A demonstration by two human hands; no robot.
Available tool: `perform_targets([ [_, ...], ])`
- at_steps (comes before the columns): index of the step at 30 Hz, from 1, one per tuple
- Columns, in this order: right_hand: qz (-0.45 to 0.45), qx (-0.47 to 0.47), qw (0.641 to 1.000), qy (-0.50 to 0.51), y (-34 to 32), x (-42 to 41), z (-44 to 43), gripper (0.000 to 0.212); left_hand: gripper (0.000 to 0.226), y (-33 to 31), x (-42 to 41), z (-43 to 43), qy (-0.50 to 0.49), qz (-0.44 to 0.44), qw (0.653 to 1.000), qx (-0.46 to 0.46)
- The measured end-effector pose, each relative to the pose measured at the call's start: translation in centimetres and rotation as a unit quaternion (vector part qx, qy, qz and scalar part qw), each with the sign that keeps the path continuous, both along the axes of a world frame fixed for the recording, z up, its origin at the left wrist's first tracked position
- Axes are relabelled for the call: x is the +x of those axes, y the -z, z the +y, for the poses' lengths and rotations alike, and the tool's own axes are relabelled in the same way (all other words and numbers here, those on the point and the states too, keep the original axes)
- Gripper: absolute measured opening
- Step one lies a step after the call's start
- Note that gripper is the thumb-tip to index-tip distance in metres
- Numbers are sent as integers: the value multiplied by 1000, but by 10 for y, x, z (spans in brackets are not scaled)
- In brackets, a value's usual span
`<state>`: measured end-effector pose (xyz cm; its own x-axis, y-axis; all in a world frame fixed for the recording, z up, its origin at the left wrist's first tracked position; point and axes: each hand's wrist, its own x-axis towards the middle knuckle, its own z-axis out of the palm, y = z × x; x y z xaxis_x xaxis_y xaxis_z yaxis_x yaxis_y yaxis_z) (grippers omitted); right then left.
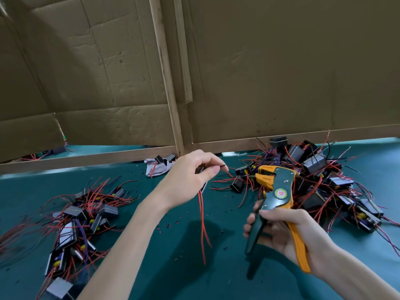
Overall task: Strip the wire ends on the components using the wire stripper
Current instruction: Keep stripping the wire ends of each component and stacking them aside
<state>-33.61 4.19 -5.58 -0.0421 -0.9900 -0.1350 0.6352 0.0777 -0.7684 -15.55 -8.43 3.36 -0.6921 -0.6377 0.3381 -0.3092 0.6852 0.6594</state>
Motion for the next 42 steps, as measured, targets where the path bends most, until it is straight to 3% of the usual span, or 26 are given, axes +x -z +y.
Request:
perform_targets([
  [5,37,32,998,-26,9,0,-4,24,14,-17,-52,1,-15,121,992,-31],
  [9,16,57,998,-37,14,-1,-8,26,13,-40,-113,0,-55,234,969,-58],
  [13,5,55,997,-57,17,-4,-8,41,14,-44,-170,8,-96,332,937,45],
  [15,6,55,997,-60,20,-5,-9,60,23,-38,-189,16,-71,252,962,71],
  [18,3,63,996,-57,23,-6,-12,75,55,-25,-195,27,32,12,993,111],
  [20,9,61,996,-63,22,-6,-11,57,67,-19,-185,30,79,-67,989,107],
  [23,13,62,996,-56,20,-5,-10,21,72,-17,-150,25,97,-61,990,83],
  [25,17,67,997,-45,21,-5,-10,14,67,-16,-117,11,74,-65,993,66],
  [27,20,73,996,-40,21,-3,-10,14,52,-15,-76,-16,20,-134,990,39],
  [29,27,78,996,-37,21,-2,-11,15,44,-12,-27,-50,-78,-288,954,11],
  [31,32,78,996,-42,21,-2,-12,20,46,-3,22,-80,-184,-457,870,-13],
  [33,33,79,995,-46,21,-1,-12,18,37,9,66,-98,-249,-560,790,-26],
  [35,31,82,995,-44,21,-1,-13,14,24,23,100,-110,-301,-584,753,-35],
  [36,30,84,995,-43,21,-2,-13,14,23,31,113,-117,-324,-567,757,-36],
  [39,32,90,995,-40,21,-3,-12,15,41,57,132,-129,-372,-450,811,-29],
  [42,34,94,994,-38,22,-3,-12,18,42,73,137,-136,-391,-421,817,-40],
])
